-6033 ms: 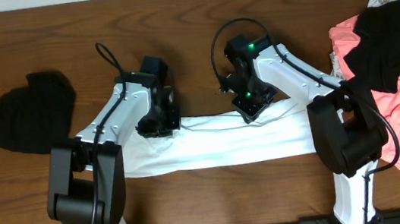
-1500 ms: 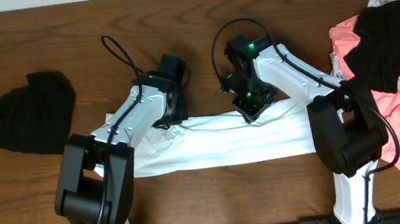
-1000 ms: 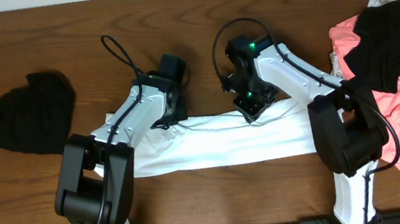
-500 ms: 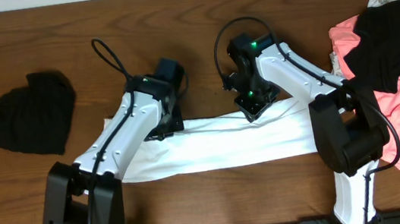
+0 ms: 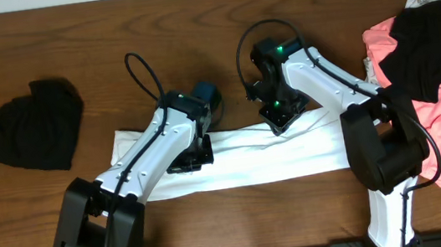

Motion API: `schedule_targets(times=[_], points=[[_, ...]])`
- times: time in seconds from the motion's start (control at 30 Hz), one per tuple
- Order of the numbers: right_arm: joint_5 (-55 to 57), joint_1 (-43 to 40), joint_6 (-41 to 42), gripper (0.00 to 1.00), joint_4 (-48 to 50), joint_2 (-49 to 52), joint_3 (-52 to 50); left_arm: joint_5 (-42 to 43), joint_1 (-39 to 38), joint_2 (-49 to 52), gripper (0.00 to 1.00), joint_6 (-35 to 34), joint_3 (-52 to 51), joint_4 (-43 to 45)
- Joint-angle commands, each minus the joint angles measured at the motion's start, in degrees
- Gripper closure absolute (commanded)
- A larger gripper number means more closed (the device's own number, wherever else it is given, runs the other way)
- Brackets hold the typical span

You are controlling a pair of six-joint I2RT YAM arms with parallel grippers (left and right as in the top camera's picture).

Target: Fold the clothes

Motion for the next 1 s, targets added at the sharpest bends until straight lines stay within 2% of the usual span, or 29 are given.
schedule_targets(times=[0.0,0.13,0.33,0.57,0.87,0.93,0.97], points=[[0.7,-0.4,0.5,0.67,-0.4,-1.7,0.9,-8.4,0.0,0.1,0.94,-0.7,-1.2,-0.5],[0.6,-0.3,0.5,0.66,-1.2,-1.7,0.9,-16.5,0.6,0.1,0.94,-0.7,-1.3,-0.5],[0.6,-1.1,1.6,0.66,-3.7,-1.7,0.9,-17.0,1.5,0.1,0.93,-0.7,-1.3,-0.5],[0.4,-1.8,2.8,0.66,-6.5,-1.7,0.9,-12.2,1.5,0.1,0.93,-0.7,-1.3,-0.3],[3.6,-4.2,8.3,0.64,-7.7,-1.7,0.6,-8.5,1.5,0.1,0.93,-0.7,-1.3,-0.7],[3.6,-5.2,8.6,0.64,-8.3,-1.7,0.2,-7.0,1.5,0.1,0.83,-0.7,-1.3,-0.9],[3.7,-5.6,8.9,0.63,-8.3,-1.7,-0.2,-6.4,1.5,0.1,0.83,-0.7,-1.3,-0.9]])
